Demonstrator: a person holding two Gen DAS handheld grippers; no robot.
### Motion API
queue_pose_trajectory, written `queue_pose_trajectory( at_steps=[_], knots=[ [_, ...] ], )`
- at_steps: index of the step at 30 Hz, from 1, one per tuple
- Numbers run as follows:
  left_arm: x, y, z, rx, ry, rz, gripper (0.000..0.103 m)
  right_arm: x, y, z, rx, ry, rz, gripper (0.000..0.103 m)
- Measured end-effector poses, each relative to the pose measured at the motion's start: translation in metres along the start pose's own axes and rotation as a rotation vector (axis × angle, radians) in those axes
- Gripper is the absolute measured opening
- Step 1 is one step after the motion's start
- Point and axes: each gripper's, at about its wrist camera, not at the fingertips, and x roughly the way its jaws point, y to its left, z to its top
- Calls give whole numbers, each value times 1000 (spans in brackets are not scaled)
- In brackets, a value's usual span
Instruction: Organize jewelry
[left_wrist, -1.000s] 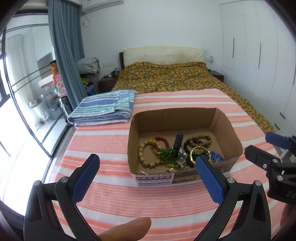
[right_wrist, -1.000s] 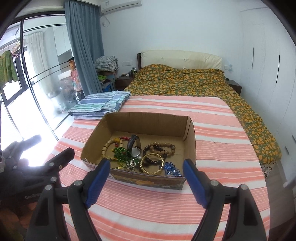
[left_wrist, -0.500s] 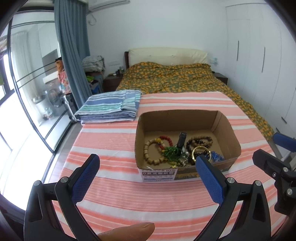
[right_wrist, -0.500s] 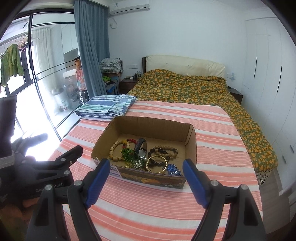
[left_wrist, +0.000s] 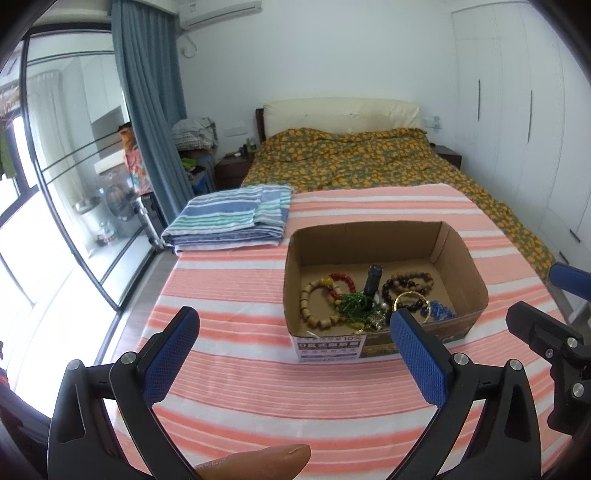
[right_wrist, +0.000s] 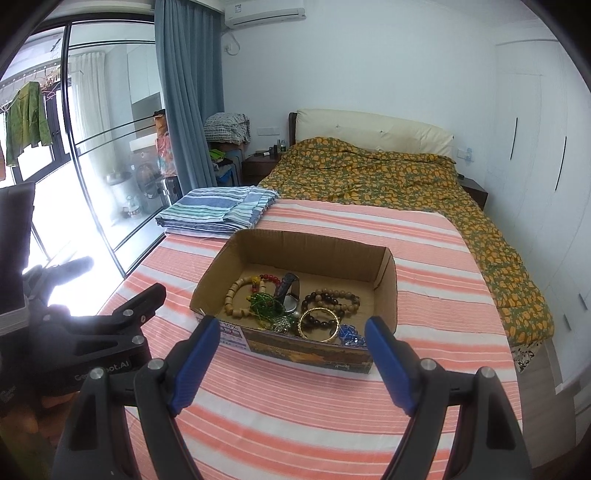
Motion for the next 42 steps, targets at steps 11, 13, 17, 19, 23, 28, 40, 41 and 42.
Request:
queue_pose_trajectory(
  at_steps=[11,13,17,19,23,28,40,41,42],
  knots=[
    [-7,2,2,-11,-3,-2,103,-4,-1,0,5,2,-12,82],
    [-8,2,3,-12,-6,-3,103,-4,-1,0,7,5,-11,82],
    [-10,3,4,-17,-6,-6,103,-4,-2,-1,15,10,-9,82],
    [-10,5,4,-20,-4,-7,103,-4,-3,-1,13,8,-13,82],
    [-8,6,5,-24,4,-9,103,-4,-4,-1,16,11,-17,82],
    [-6,7,5,-28,10,-7,103,-5,-4,0,15,10,-17,82],
    [-4,6,6,-30,18,-15,103,-8,-2,2,10,4,-17,82],
    [-4,6,6,-31,21,-17,103,-8,-1,2,10,4,-16,82],
    [-4,6,5,-31,22,-16,103,-8,-1,3,9,4,-15,82]
  ],
)
